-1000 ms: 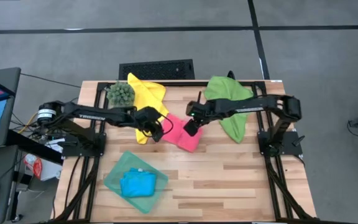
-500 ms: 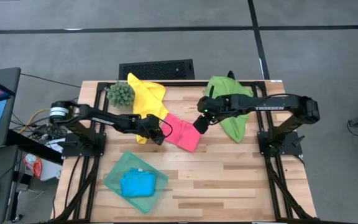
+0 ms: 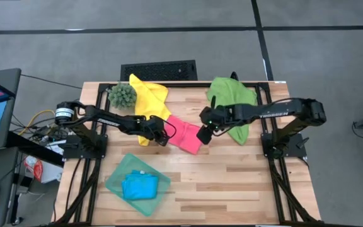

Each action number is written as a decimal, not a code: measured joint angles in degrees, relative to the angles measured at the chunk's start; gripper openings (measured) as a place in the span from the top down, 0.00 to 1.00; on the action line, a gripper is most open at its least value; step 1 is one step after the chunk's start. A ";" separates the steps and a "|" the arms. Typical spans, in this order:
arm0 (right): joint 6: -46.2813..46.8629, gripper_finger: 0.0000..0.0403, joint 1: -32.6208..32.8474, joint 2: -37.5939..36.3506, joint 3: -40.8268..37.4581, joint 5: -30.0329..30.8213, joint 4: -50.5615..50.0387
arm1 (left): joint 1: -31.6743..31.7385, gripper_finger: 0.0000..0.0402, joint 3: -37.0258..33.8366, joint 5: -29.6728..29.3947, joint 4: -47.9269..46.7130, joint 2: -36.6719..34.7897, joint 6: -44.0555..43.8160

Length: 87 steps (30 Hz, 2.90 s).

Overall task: Fold microfiber towels
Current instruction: Fold the pink microfiber towel

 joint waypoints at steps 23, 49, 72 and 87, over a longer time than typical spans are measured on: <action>-0.69 0.91 5.34 21.33 -17.40 -11.24 54.64 | -0.15 1.00 0.00 2.95 3.39 0.06 -1.41; 0.71 0.95 3.82 11.52 -16.67 0.93 34.52 | -1.20 1.00 13.03 10.48 -2.02 -0.03 6.74; 3.40 0.95 3.39 7.81 -17.24 -0.96 30.97 | -3.29 1.00 33.01 17.31 -5.48 16.35 18.55; 4.13 0.95 2.69 -12.54 -17.10 3.60 12.65 | -2.66 1.00 34.25 17.18 -2.49 18.81 20.66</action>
